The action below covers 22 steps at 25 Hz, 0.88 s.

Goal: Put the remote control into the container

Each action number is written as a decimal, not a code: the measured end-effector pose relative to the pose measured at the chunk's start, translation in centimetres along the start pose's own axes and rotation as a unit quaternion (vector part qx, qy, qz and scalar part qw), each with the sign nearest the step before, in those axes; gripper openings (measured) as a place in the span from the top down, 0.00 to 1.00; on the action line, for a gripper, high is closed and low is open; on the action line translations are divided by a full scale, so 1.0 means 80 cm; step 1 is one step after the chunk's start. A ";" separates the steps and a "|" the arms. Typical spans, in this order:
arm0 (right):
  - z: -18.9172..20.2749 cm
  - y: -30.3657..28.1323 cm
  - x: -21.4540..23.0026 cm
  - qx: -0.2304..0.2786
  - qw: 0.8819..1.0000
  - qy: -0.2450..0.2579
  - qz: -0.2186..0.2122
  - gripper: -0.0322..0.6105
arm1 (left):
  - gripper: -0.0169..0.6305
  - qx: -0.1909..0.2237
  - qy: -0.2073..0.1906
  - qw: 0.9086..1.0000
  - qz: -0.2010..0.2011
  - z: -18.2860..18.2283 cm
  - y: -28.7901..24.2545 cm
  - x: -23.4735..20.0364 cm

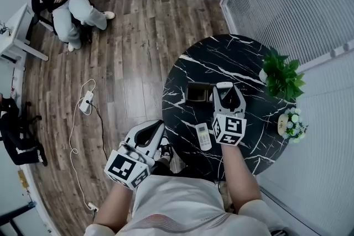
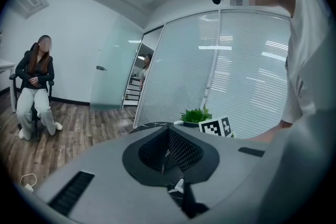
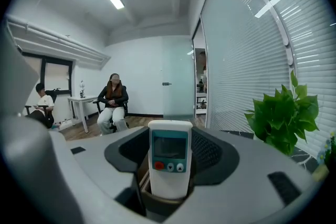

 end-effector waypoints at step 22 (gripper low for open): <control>0.037 0.018 0.010 -0.072 0.997 -0.007 -0.008 0.55 | 0.96 0.003 -0.004 1.000 0.019 -0.003 -0.005 0.029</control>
Point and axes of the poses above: the fingertips, and each gripper's own axes: y backward along the fingers, x to its right, z out of its underside, the point moved 2 cm from there along y, backward along the fingers, and after that the axes turned 5 degrees about x, right-handed, at the moved point
